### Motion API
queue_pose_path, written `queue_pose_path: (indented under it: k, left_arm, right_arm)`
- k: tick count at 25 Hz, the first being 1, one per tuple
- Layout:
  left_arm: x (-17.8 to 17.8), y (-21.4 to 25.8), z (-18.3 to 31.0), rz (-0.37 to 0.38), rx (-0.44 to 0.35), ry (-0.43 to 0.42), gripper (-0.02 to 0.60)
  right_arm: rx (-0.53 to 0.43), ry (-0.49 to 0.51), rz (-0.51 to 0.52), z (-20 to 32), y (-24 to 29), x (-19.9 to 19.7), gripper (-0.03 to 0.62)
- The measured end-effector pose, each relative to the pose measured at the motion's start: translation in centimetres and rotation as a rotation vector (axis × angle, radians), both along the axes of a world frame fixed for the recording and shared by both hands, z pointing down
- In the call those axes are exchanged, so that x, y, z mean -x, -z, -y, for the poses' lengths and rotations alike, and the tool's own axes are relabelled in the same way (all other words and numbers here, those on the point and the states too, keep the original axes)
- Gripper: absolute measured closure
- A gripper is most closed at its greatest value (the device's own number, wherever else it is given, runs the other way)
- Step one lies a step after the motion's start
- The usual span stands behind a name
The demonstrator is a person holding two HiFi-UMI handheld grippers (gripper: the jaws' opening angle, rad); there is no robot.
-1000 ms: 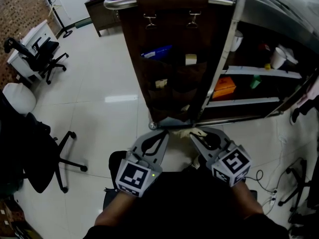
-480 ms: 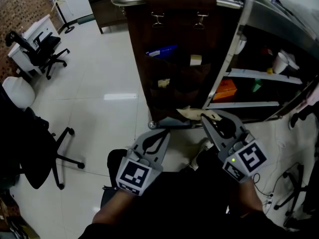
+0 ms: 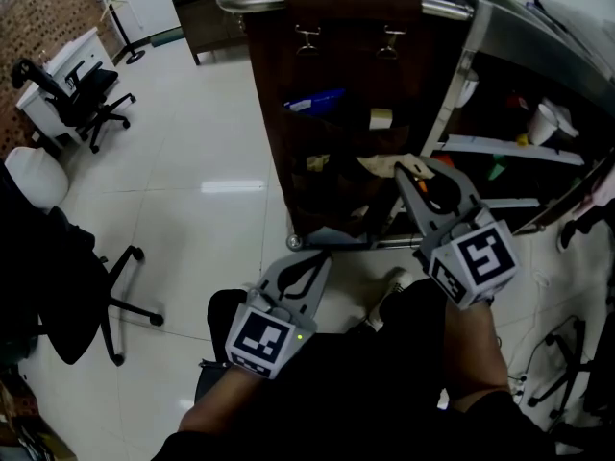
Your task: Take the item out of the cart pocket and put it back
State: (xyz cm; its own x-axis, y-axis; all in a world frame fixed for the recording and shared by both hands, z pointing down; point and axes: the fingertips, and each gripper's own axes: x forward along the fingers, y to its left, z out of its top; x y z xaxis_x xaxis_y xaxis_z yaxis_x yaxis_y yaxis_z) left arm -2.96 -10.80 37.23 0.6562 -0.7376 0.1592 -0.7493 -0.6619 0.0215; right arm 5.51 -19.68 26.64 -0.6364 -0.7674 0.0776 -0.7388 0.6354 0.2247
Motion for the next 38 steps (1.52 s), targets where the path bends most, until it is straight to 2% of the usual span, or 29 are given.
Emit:
queue_pose_path:
  k: [5, 14, 18, 30, 38]
  left_arm:
    - [-0.1, 0.0, 0.1, 0.002, 0.001, -0.004, 0.581]
    - [-0.4, -0.3, -0.1, -0.013, 0.016, -0.017, 0.581]
    - [-0.2, -0.2, 0.1, -0.014, 0.013, -0.014, 0.581]
    - [-0.1, -0.7, 0.2, -0.008, 0.024, -0.008, 0.581]
    - [-0.1, -0.8, 0.3, -0.007, 0.03, -0.005, 0.581]
  right_arm:
    - [-0.001, -0.006, -0.076, 2.6, -1.4, 0.9, 0.522]
    - [0.088, -0.017, -0.114, 7.2, -6.0, 1.8, 0.522]
    - [0.15, -0.032, -0.107, 8.7, -8.1, 2.1, 0.523]
    - [0.339, -0.075, -0.176, 11.8, -18.2, 1.9, 0.522]
    - [0.348, -0.065, -0.188, 11.8, -19.7, 2.5, 0.522]
